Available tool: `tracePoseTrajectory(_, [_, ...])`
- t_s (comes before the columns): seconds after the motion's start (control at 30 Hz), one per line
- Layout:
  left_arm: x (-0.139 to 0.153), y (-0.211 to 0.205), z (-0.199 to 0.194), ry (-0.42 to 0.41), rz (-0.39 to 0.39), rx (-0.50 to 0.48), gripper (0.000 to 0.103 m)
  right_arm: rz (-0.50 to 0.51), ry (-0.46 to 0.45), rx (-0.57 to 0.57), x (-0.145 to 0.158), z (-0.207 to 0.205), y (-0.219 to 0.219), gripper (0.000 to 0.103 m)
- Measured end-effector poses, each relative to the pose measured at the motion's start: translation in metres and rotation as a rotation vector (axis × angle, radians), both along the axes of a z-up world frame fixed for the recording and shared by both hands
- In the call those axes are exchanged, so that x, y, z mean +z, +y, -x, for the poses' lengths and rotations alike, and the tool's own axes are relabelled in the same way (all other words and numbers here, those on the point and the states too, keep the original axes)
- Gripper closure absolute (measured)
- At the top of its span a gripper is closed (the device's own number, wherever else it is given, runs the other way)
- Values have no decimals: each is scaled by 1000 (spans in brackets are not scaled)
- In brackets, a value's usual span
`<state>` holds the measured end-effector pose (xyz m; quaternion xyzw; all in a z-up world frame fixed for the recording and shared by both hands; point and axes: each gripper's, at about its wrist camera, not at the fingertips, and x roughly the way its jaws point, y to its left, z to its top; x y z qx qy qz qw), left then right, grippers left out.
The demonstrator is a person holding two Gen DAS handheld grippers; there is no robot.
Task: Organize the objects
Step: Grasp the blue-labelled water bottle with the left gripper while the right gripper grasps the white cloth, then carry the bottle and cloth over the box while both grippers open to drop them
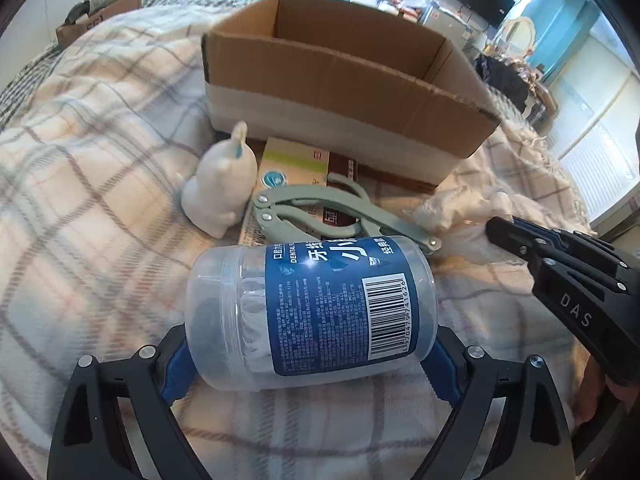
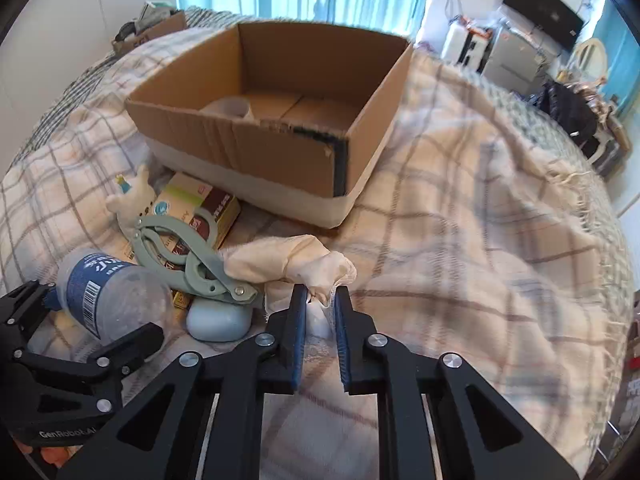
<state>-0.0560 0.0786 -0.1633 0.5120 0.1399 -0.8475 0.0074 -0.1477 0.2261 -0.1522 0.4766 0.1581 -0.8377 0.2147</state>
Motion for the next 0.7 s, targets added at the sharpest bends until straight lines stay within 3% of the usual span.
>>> tracePoseTrajectory(0.23, [32, -8, -16, 81, -9, -12, 9, 10, 101, -26, 45, -24, 4, 92])
tracePoseTrajectory(0.37, [70, -14, -14, 168, 4, -18, 9, 26, 182, -30, 82, -35, 2, 92])
tracePoseTrajectory(0.7, [168, -46, 49, 336, 22, -57, 9, 120, 328, -44, 171, -20, -8, 92])
